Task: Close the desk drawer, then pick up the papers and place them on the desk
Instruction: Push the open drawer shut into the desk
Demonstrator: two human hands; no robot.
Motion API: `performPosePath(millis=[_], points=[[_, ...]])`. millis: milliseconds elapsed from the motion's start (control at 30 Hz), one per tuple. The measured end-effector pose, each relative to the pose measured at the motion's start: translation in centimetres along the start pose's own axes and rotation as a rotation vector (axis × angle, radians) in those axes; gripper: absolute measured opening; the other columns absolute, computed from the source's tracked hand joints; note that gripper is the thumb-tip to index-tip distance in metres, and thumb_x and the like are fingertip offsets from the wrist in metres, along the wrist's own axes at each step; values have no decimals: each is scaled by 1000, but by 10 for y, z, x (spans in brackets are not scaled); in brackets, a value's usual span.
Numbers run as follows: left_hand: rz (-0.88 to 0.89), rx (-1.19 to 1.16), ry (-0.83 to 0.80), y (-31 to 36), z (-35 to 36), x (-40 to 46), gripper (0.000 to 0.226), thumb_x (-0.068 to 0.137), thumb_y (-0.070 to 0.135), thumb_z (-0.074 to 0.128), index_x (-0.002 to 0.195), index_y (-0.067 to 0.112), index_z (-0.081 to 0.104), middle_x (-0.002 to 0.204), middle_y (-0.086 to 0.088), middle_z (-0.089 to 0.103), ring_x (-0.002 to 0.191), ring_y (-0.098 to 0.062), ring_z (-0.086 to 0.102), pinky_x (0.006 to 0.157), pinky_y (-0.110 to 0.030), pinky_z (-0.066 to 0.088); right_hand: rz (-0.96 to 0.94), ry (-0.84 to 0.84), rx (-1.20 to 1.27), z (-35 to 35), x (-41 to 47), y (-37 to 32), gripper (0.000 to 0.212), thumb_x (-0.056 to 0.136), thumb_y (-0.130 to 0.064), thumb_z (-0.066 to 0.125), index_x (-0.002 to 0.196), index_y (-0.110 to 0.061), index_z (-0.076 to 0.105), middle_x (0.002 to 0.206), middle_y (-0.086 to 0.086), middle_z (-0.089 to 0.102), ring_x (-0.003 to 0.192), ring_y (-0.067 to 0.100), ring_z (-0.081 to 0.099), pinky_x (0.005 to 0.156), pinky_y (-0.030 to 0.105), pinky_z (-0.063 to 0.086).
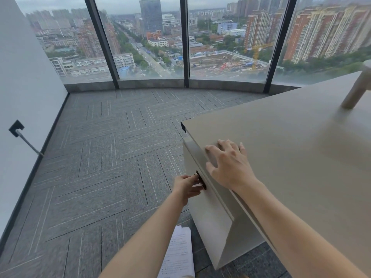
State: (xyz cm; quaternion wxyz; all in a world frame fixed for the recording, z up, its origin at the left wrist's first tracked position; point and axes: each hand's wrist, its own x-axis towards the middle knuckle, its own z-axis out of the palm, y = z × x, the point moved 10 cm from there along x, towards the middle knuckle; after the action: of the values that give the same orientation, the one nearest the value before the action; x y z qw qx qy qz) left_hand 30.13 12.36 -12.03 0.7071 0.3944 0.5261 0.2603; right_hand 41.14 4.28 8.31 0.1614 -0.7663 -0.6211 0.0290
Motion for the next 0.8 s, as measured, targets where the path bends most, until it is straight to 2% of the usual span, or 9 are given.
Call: performPosePath(millis=[100, 200, 267, 333, 433, 633, 800], points=[[4, -10, 3, 2, 4, 2, 12, 92, 14, 65, 91, 3, 59, 89, -16, 68, 69, -31, 67, 68, -38, 59, -1, 5, -3, -1, 0, -2, 45, 90, -39, 53, 134, -30, 53, 150, 13, 43, 147, 34, 27, 122, 59, 12], [-6, -38, 22, 5, 6, 3, 22, 90, 10, 65, 105, -5, 61, 96, -23, 66, 61, -31, 66, 56, -34, 60, 6, 9, -13, 0, 0, -3, 42, 90, -37, 52, 131, -28, 54, 150, 13, 42, 147, 35, 27, 122, 60, 12], [-21, -47, 18, 4, 7, 3, 33, 89, 9, 66, 114, -10, 60, 95, -23, 66, 60, -31, 67, 54, -34, 61, 9, 11, -17, 0, 0, -4, 41, 90, -37, 52, 129, -28, 54, 150, 13, 42, 147, 35, 27, 122, 60, 12], [-41, -30, -11, 4, 7, 3, 34, 89, 12, 65, 116, -8, 60, 98, -21, 67, 66, -33, 69, 59, -35, 62, 14, 10, -14, 0, 0, -3, 40, 90, -37, 51, 129, -29, 54, 149, 12, 43, 147, 34, 27, 122, 59, 11], [-70, 0, -48, 3, 5, 5, 26, 89, 16, 64, 108, -1, 61, 100, -17, 66, 78, -35, 71, 67, -38, 63, 13, 9, -11, -1, 0, -3, 41, 90, -38, 52, 130, -29, 53, 149, 12, 43, 147, 33, 27, 122, 58, 11], [-155, -9, -65, -7, 5, 11, 21, 86, 26, 62, 89, 5, 60, 97, -14, 65, 82, -30, 71, 69, -38, 61, 6, 5, -7, -1, 0, -3, 43, 89, -40, 52, 132, -31, 52, 151, 12, 42, 147, 33, 27, 122, 59, 12], [-184, 2, -44, -11, 7, 17, 22, 85, 29, 62, 79, 8, 60, 99, -13, 66, 81, -28, 70, 60, -33, 59, 6, 10, -5, -2, 0, -3, 44, 90, -39, 52, 133, -31, 52, 151, 12, 42, 148, 33, 26, 123, 58, 11]])
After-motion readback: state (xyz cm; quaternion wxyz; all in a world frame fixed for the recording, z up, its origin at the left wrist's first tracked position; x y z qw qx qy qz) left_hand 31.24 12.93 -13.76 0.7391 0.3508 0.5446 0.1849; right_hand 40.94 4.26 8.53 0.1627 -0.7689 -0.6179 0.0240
